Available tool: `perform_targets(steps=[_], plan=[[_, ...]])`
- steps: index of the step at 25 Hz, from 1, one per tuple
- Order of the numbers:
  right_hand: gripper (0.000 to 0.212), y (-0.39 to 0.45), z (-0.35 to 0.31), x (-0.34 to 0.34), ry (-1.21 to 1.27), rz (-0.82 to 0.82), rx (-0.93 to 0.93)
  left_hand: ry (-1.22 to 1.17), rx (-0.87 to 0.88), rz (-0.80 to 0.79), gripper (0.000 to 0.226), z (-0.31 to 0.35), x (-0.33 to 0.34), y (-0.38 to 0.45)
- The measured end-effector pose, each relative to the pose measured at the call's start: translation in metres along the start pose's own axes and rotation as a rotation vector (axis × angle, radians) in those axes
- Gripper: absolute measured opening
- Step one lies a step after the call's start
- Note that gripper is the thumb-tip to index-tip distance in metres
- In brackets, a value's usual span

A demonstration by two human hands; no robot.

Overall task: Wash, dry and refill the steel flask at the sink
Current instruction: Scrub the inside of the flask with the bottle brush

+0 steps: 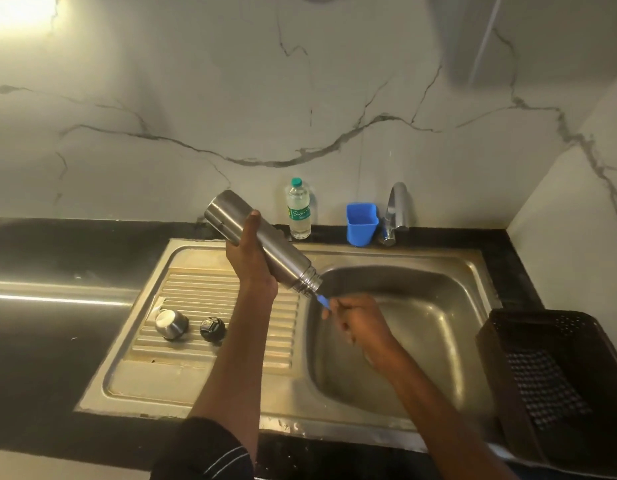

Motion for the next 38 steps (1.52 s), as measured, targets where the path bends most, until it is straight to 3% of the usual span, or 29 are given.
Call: perform_targets(steps=[2,4,6,9,10,12,15,20,23,26,28,30,33,38], plan=[[0.023,0.001,0.005,0.006,0.162,-0.082,0.028,0.001,-0.003,-0.038,0.062,0.011,0.002,0.012],[0.004,0.001,-0.007,-0.002,0.064,-0.009,-0.154,-0.02,-0.01,-0.032,0.063,0.014,0.0,0.019],[0.019,-0.002,-0.02,-0.009,-0.091,0.137,-0.287,-0.05,-0.029,-0.002,0.065,0.006,-0.005,0.022],[0.013,-0.002,-0.045,-0.001,-0.386,0.311,-0.394,-0.067,-0.072,0.014,0.061,-0.008,-0.004,0.024],[0.01,0.002,-0.045,0.002,-0.403,0.302,-0.359,-0.06,-0.077,0.004,0.06,-0.008,-0.002,0.027],[0.011,0.012,-0.025,-0.006,-0.262,0.126,-0.202,-0.049,-0.069,-0.02,0.063,-0.002,-0.002,0.034],[0.03,-0.001,0.005,-0.016,0.006,-0.139,0.022,-0.08,-0.072,0.0,0.066,0.002,-0.016,0.038],[0.035,-0.001,-0.015,0.025,-0.004,-0.201,0.033,-0.055,-0.089,-0.025,0.072,-0.01,-0.021,0.023],[0.04,-0.006,0.011,-0.004,-0.073,-0.3,0.115,-0.093,-0.028,0.013,0.062,0.017,-0.042,0.038],[0.051,-0.006,0.009,-0.021,-0.28,-0.197,-0.01,-0.177,0.023,0.098,0.063,0.028,-0.064,0.042],[0.044,0.002,-0.018,0.012,-0.292,-0.169,-0.123,-0.15,0.028,0.093,0.065,0.021,-0.059,0.041],[0.027,0.012,-0.023,0.03,-0.122,-0.138,-0.068,-0.097,0.021,0.056,0.069,0.016,-0.051,0.04],[0.02,0.011,0.0,-0.004,0.02,-0.117,0.058,-0.134,0.02,0.072,0.066,0.023,-0.06,0.053],[0.017,0.015,0.002,0.006,-0.009,-0.142,0.101,-0.156,-0.025,0.12,0.067,0.002,-0.06,0.053]])
Point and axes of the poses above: each hand's wrist, its own y-axis towards the middle knuckle, its own x-axis out of the palm, z = x × y, the point moved 9 cm from there along y, towards the middle knuckle, and after that the axes turned 3 degrees about -y, right-handed, at the moved point
